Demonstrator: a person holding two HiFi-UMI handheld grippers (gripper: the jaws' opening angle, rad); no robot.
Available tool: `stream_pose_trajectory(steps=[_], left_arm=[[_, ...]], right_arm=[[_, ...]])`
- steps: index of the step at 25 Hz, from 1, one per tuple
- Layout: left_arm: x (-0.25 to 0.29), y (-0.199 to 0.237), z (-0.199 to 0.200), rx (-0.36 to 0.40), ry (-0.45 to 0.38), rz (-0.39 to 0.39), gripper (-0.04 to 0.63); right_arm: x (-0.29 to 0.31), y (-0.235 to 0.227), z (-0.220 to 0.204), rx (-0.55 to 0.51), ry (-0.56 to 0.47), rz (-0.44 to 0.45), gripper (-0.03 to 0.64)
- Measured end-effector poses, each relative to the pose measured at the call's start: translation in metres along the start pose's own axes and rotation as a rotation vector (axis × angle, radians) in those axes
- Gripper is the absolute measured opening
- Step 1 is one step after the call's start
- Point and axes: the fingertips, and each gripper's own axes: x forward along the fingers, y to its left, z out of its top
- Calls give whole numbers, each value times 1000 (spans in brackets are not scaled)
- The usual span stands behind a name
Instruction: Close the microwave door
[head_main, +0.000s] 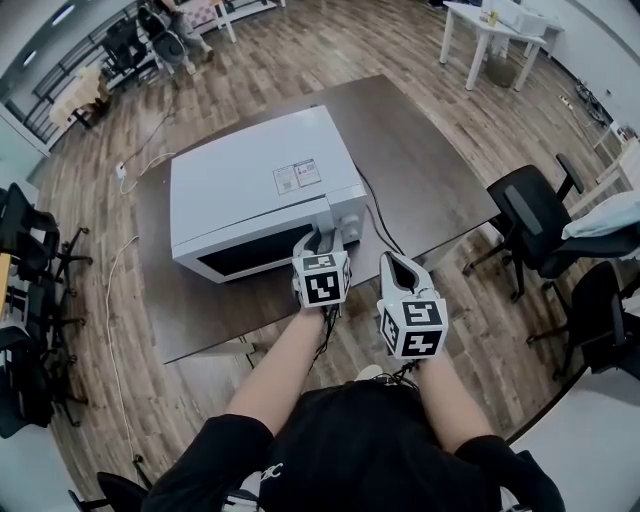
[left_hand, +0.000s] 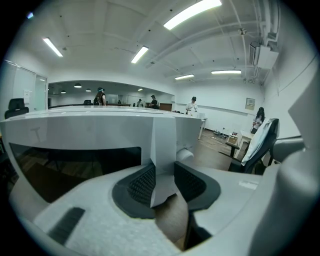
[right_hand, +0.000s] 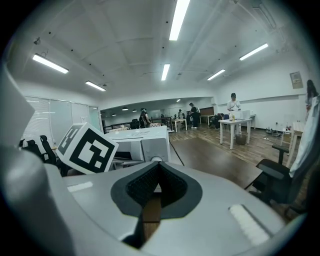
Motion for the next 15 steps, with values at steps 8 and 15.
stream_pose_trajectory(steps=[8, 15], left_arm=[[6, 3, 3, 14, 23, -7, 129], [4, 4, 2, -10, 51, -32, 129]], right_arm=[[-8, 2, -2, -4, 1, -16, 9], [-19, 3, -1, -5, -12, -27, 9]])
